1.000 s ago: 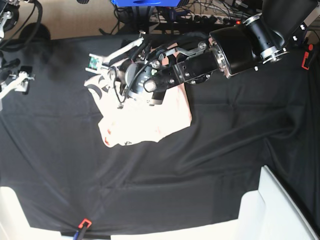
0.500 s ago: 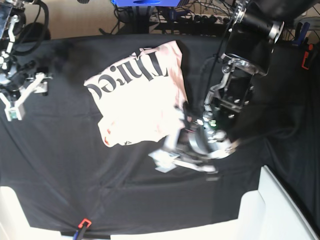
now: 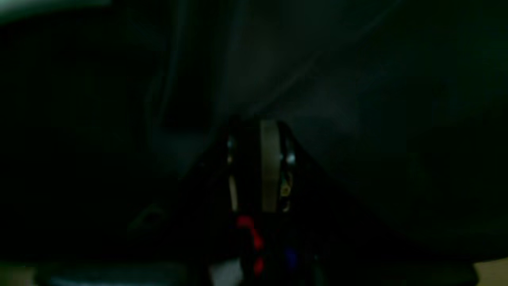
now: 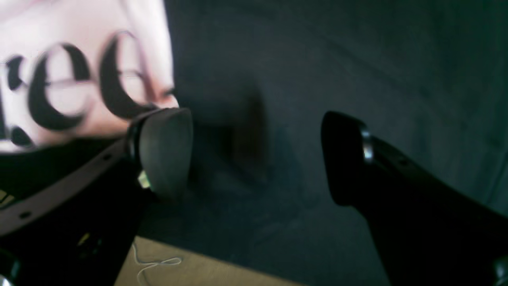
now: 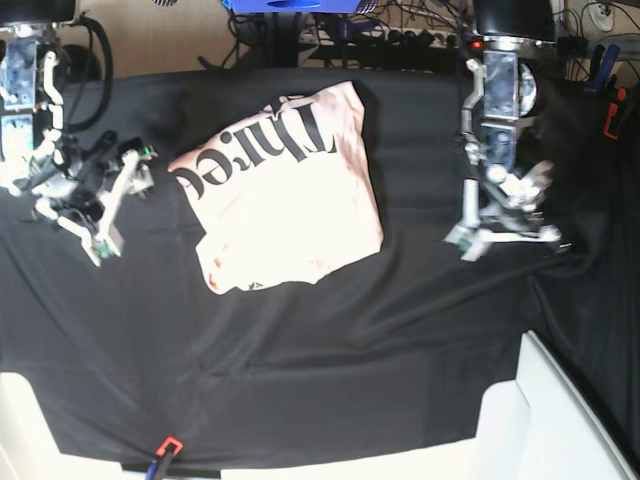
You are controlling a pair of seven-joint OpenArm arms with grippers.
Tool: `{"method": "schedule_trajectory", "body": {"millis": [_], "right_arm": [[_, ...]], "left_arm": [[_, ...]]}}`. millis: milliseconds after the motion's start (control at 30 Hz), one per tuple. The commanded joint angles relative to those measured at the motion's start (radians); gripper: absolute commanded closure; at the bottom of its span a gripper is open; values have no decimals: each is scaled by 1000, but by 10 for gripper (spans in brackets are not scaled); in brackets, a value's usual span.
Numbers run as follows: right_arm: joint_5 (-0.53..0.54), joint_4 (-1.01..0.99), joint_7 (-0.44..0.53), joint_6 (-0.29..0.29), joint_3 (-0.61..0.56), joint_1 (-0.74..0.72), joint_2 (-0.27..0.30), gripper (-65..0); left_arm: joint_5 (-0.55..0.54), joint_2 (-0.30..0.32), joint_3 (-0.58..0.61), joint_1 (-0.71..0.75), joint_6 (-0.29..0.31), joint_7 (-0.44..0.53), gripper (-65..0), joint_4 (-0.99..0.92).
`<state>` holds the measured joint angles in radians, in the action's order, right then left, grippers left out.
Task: Fold the T-shirt properly
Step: 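Move the right gripper to the shirt's loose corner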
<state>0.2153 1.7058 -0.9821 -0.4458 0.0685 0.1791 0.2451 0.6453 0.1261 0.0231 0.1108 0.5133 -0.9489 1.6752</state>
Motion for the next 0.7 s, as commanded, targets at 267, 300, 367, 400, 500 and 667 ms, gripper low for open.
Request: {"method": "schedule_trajectory", "body": {"millis": [267,300,367,400,500,667], "right_arm": [[5,17,18,0,-74,-142,58,-486],[5,17,18,0,-114,-154,76,-486],[5,17,18,0,-192,-181,93,-486],[5,15,18,0,-215,-192,95,-486],[5,-11,18,0,-284,-247,92,-486],[5,-158,22,0,-410,-344,86,-486]], "left_arm": [[258,7,-87,28,-97,8,-60,15],[295,7,-87,30,-97,8,-60,15],[379,5,-87,30,-98,5,-60,9],[428,5,-87,30,-98,3,-60,-1],[575,5,-87,30,-98,5,-60,-43],[738,5,-87,31,-98,6,-60,-117]]}}
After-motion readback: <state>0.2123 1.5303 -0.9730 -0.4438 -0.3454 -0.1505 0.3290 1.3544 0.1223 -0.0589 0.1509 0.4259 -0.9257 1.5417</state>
